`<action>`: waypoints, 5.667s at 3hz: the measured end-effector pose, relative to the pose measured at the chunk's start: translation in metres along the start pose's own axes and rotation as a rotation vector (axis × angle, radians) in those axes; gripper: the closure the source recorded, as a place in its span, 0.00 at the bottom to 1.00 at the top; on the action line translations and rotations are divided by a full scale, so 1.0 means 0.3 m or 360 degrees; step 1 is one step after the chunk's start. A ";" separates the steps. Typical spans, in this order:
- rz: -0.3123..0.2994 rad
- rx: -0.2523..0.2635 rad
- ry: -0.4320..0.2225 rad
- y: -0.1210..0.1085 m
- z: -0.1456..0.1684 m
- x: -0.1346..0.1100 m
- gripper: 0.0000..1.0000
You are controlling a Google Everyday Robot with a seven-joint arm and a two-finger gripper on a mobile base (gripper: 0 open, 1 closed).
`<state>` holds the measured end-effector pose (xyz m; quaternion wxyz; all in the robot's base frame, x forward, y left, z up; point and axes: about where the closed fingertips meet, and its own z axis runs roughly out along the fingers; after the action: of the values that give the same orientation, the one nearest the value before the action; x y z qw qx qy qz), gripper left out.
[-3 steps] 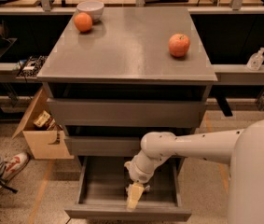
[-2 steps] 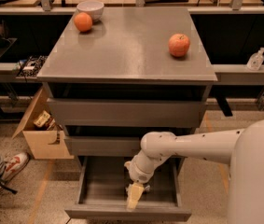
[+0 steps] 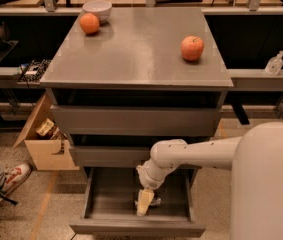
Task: Pick redbull can from bottom drawer and place on counter
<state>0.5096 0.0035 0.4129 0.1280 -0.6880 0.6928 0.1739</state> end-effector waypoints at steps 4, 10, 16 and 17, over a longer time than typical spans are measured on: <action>0.0191 -0.0030 0.0076 -0.236 0.335 0.233 0.00; 0.0078 -0.0002 0.0013 -0.284 0.669 0.277 0.18; 0.0173 0.0012 -0.0036 -0.296 0.877 0.402 0.00; 0.0162 0.0026 0.0021 -0.285 0.900 0.400 0.16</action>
Offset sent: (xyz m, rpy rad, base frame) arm 0.0859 -0.0130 -0.0841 -0.0772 -0.1036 -0.0945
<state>0.5758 0.0078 0.1124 0.1200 -0.6519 0.7292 0.1700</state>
